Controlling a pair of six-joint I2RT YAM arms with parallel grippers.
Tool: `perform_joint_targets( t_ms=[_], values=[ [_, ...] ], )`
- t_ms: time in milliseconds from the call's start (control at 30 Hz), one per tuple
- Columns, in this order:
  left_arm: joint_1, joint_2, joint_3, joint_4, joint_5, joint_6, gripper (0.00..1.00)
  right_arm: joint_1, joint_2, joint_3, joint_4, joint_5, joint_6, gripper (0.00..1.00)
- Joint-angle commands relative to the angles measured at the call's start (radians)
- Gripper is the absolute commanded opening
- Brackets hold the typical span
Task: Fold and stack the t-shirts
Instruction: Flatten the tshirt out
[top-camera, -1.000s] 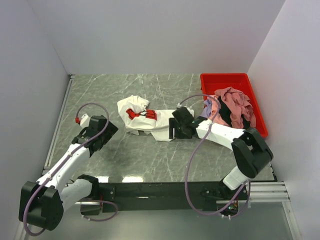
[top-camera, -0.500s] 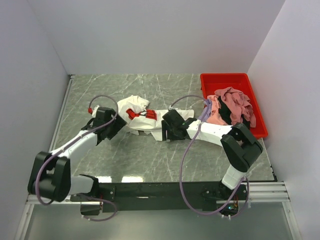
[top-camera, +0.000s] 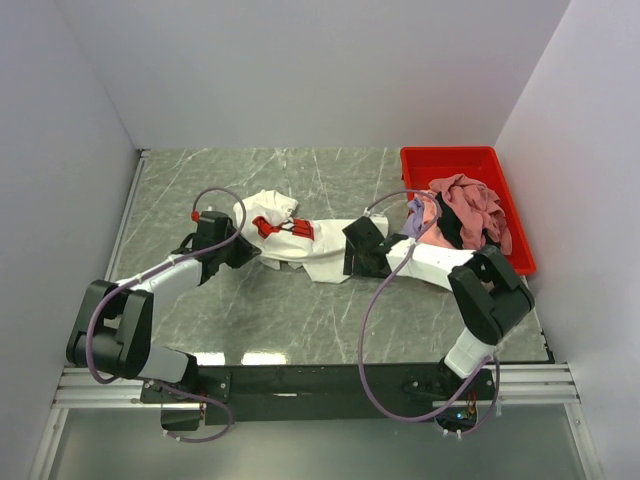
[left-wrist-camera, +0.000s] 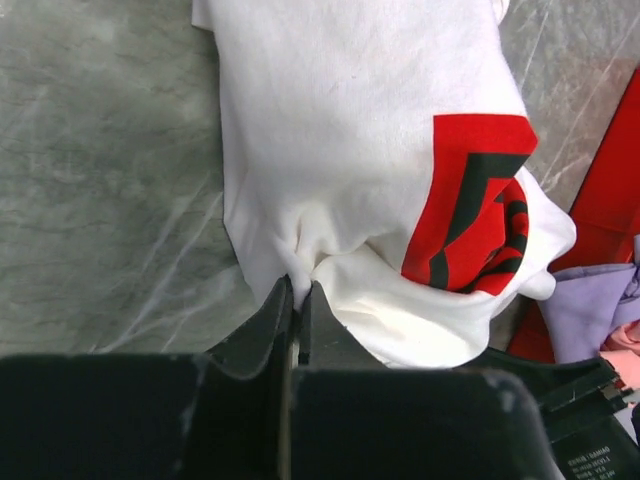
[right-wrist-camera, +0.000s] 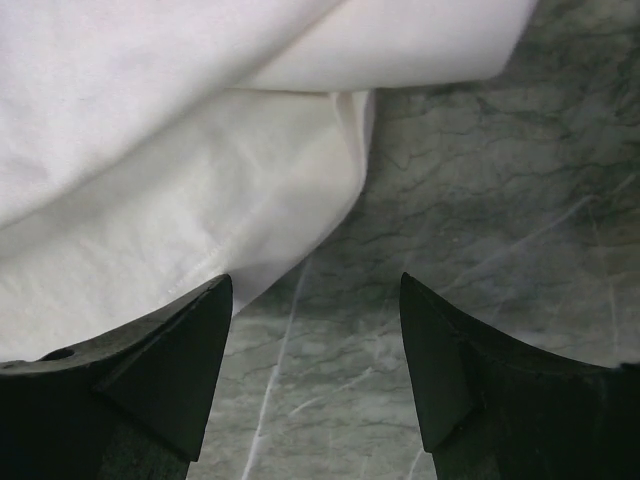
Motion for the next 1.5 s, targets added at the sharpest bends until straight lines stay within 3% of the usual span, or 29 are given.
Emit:
perform_joint_targets(
  t_ms=[0, 233, 600, 633, 700, 733, 767, 967, 1200, 1467],
  values=[
    [-0.002, -0.004, 0.007, 0.075, 0.04, 0.011, 0.01, -0.012, -0.078, -0.014, 0.002, 0.041, 0.014, 0.74],
    [-0.002, -0.132, 0.001, -0.059, -0.065, 0.027, 0.01, -0.066, -0.095, -0.025, 0.046, -0.004, 0.007, 0.73],
    [0.0, -0.222, 0.024, -0.138, -0.106, 0.017, 0.01, -0.081, 0.116, 0.114, 0.138, -0.051, -0.001, 0.58],
    [0.0, -0.22, 0.028, -0.142, -0.106, 0.018, 0.01, -0.081, 0.129, 0.129, 0.14, -0.054, -0.006, 0.54],
    [0.0, -0.223, 0.043, -0.159, -0.143, 0.023, 0.01, -0.081, 0.146, 0.135, 0.148, -0.061, -0.01, 0.18],
    [0.0, -0.229, 0.054, -0.17, -0.151, 0.027, 0.01, -0.081, 0.143, 0.144, 0.142, -0.039, -0.016, 0.06],
    [0.001, -0.229, 0.068, -0.185, -0.167, 0.032, 0.01, -0.081, 0.134, 0.149, 0.108, -0.016, -0.03, 0.0],
    [0.009, -0.306, 0.299, -0.329, -0.344, 0.08, 0.01, -0.099, -0.078, 0.195, -0.041, 0.246, -0.096, 0.0],
    [0.011, -0.458, 0.519, -0.396, -0.514, 0.142, 0.01, -0.112, -0.419, 0.281, -0.095, 0.381, -0.194, 0.0],
    [0.011, -0.642, 0.734, -0.353, -0.54, 0.241, 0.01, -0.11, -0.766, 0.434, -0.112, 0.199, -0.328, 0.0]
  ],
)
